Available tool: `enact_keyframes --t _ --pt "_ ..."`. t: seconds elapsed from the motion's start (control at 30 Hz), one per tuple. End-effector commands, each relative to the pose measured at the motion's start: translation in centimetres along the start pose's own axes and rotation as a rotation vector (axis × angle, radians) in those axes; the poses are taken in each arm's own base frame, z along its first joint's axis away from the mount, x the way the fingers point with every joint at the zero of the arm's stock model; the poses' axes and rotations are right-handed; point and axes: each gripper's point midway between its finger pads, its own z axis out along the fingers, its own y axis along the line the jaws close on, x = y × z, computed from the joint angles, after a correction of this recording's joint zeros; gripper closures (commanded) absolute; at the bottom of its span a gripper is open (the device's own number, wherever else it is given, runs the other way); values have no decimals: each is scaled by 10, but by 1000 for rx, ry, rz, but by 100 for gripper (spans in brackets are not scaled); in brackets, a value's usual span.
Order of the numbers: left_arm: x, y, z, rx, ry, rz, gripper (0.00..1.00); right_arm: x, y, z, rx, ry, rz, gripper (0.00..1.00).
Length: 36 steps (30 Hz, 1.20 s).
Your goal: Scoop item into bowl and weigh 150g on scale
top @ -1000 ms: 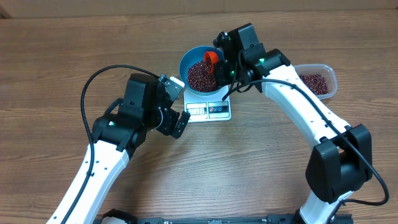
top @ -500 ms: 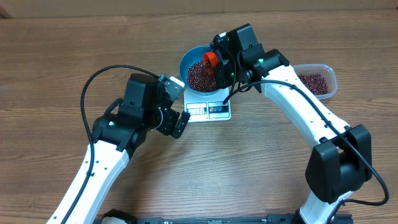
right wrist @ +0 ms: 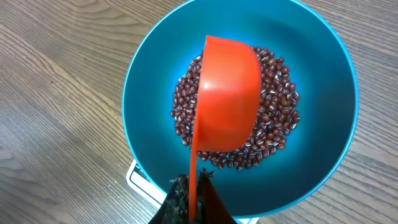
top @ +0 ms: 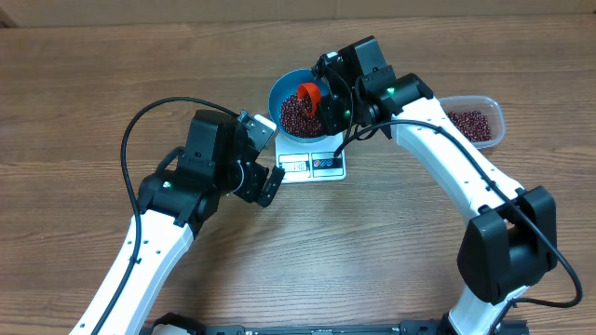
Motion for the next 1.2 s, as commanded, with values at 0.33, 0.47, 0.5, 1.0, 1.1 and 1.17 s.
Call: enact_keyframes --t 0.33,0.47,0.5,1.0,1.1,1.17 --pt "-1 -1 -2 7 -8 16 0 -16 6 -13 -18 -44 -9 96" --pt "-1 -1 -2 7 -8 16 1 -16 6 -13 -18 -45 -9 96" --pt "-1 -1 -2 7 -8 16 0 -16 6 -13 -18 -45 -9 96" --pt "-1 -1 -2 7 -8 16 0 -20 -15 -14 106 -56 -69 96" --pt "-1 -1 -2 7 -8 16 0 -20 -17 -14 122 -55 -76 96" --pt "-1 -1 -2 7 -8 16 1 -20 -19 -15 132 -54 -91 96"
